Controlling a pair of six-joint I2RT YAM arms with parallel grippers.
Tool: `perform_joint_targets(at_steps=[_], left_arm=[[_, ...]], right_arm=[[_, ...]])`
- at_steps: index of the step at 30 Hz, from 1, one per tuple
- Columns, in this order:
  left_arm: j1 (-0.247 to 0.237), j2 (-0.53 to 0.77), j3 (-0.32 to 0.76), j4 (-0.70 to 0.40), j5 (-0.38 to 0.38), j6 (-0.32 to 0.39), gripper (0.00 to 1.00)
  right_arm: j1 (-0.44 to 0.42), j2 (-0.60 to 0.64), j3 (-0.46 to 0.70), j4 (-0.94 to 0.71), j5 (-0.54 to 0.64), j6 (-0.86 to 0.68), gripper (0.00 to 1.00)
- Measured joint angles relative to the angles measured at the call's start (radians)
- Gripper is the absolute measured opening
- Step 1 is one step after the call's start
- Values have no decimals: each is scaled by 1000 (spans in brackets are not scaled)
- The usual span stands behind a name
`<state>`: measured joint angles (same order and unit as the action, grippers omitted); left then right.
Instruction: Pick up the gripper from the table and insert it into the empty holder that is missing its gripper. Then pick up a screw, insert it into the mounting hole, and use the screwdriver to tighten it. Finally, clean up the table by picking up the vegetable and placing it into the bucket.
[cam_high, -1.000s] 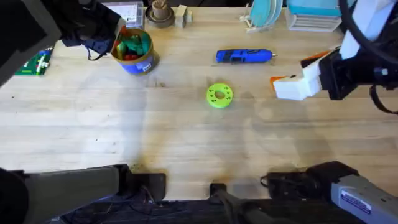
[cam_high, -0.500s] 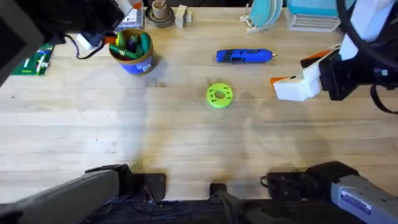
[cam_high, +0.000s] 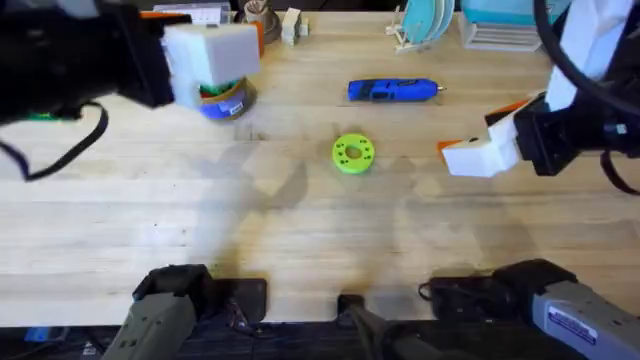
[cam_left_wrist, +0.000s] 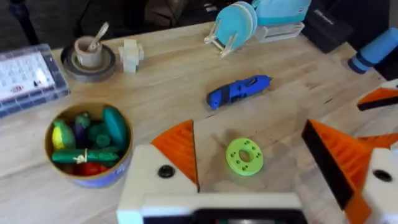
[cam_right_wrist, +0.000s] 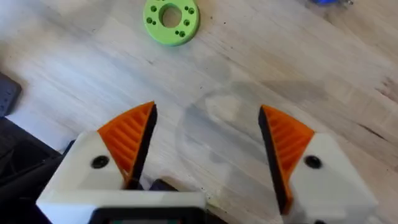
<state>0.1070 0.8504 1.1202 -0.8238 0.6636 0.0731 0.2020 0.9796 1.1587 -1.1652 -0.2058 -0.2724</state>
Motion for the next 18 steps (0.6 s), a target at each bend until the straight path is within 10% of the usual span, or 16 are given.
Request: perform_joint_targets(at_steps=[7,13,15,18], left_arm=[[0,-162,1,-26,31,122,866],[0,-164,1,-45,33,143,41],[0,-164,1,-56,33,145,30],[0,-164,1,-58,33,149,486]], right_arm=[[0,-85,0,4,0,8,994],[0,-122,0,9,0,8,994],[0,-122,0,9,0,8,994],[0,-122,0,9,0,11,993]])
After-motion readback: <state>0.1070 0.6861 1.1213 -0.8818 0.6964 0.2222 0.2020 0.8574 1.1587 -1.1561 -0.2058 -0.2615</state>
